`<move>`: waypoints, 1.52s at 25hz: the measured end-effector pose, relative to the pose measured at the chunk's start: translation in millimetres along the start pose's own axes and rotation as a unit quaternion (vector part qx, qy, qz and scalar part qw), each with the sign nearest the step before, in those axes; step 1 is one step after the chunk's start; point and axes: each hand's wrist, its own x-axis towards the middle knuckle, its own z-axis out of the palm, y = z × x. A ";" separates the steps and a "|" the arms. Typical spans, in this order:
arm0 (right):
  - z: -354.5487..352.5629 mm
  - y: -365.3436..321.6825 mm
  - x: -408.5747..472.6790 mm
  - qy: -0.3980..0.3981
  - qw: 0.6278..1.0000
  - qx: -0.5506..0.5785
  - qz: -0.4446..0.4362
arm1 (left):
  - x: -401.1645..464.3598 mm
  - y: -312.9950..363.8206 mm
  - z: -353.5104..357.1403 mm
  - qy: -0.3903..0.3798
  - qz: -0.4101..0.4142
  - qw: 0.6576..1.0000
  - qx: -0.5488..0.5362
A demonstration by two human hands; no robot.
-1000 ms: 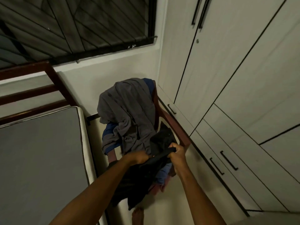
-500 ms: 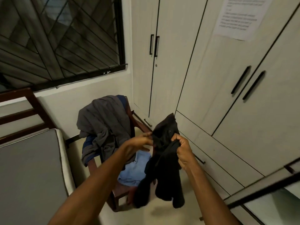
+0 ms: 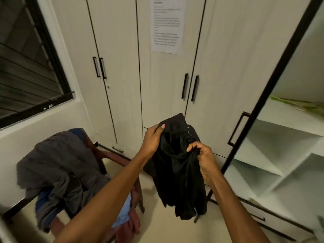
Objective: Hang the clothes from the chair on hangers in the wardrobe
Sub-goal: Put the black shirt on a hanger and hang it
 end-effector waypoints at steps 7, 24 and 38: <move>-81.5 14.5 -49.7 0.138 0.989 0.017 -0.042 | -6.5 49.6 109.9 -0.211 0.089 0.973 0.027; -398.9 -16.1 -118.1 0.103 0.991 0.004 0.091 | -25.4 66.1 431.4 -0.347 0.184 0.911 0.123; -553.2 -111.4 -4.5 0.488 0.842 -0.198 -0.118 | 77.0 66.9 577.7 -0.154 0.219 0.760 0.593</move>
